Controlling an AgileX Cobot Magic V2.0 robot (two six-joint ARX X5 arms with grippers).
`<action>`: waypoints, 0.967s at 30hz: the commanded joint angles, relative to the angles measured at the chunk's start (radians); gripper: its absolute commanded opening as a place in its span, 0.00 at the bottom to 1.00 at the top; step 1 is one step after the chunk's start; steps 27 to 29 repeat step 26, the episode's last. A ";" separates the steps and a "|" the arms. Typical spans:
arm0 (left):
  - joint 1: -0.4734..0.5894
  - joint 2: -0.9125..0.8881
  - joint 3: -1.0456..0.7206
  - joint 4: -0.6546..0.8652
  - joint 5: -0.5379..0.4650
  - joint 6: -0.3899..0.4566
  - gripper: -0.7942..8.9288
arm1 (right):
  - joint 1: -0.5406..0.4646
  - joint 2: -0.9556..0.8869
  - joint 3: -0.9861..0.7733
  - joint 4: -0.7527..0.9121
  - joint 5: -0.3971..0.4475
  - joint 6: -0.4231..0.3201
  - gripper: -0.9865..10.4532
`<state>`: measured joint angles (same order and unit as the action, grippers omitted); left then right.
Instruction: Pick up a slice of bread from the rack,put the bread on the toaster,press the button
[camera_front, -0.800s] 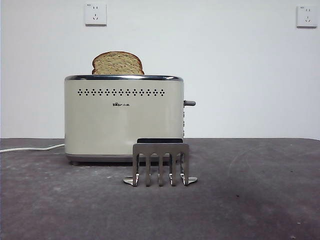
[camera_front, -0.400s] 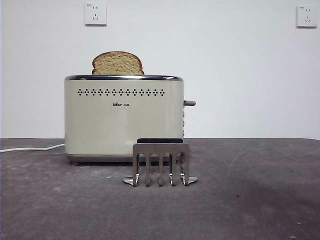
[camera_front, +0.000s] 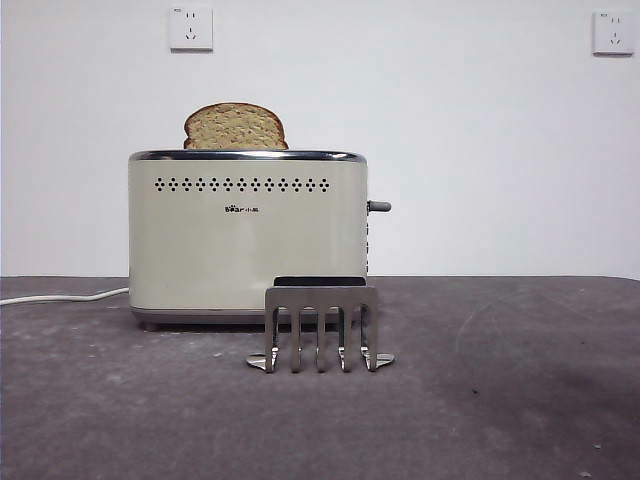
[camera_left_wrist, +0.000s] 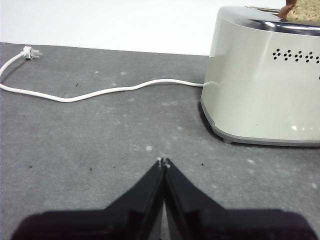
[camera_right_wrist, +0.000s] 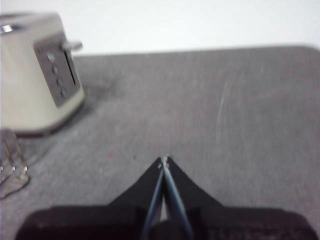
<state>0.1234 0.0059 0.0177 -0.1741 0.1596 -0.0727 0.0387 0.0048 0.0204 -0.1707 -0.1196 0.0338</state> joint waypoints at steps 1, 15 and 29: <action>0.000 -0.003 -0.014 0.002 -0.002 -0.006 0.08 | 0.002 -0.004 -0.015 -0.003 -0.003 0.039 0.09; 0.000 -0.003 -0.014 0.002 -0.002 -0.006 0.08 | 0.002 -0.003 -0.014 -0.002 -0.002 0.148 0.09; 0.000 -0.003 -0.014 0.002 -0.002 -0.006 0.08 | 0.002 -0.003 -0.014 -0.002 -0.002 0.148 0.09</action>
